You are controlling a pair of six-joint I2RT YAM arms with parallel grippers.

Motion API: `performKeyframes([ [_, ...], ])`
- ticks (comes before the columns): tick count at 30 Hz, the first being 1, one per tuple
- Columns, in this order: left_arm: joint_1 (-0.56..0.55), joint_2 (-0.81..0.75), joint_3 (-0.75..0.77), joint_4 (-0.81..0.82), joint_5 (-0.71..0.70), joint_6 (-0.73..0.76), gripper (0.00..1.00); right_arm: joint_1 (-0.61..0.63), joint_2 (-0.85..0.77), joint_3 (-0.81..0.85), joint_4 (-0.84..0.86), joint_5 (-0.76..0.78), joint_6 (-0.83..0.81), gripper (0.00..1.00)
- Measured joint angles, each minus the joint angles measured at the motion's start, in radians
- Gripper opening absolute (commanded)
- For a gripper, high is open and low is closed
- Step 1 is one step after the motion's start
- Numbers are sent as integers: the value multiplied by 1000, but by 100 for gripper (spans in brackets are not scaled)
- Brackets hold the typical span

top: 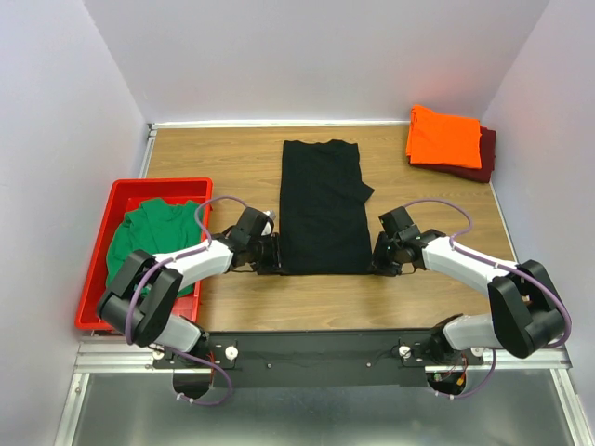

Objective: Fold and stack the t-shirts
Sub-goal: Fold the tshirt

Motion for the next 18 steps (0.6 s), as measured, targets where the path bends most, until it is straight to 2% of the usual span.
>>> performKeyframes([
  [2, 0, 4, -3, 11, 2, -3, 34, 0, 0, 0, 0, -1, 0, 34],
  [6, -2, 13, -4, 18, 3, -5, 21, 0, 2, 0, 0, -2, 0, 28],
  [10, -6, 26, -2, 26, 4, -6, 0, 0, 6, 0, 0, -6, 1, 20],
  [15, -18, 27, 0, 30, 5, -11, 0, 0, 6, 0, 3, -10, 2, 0],
  [18, -28, 27, 0, 30, 4, -13, 0, 0, -2, -5, 4, -15, 2, 0],
])
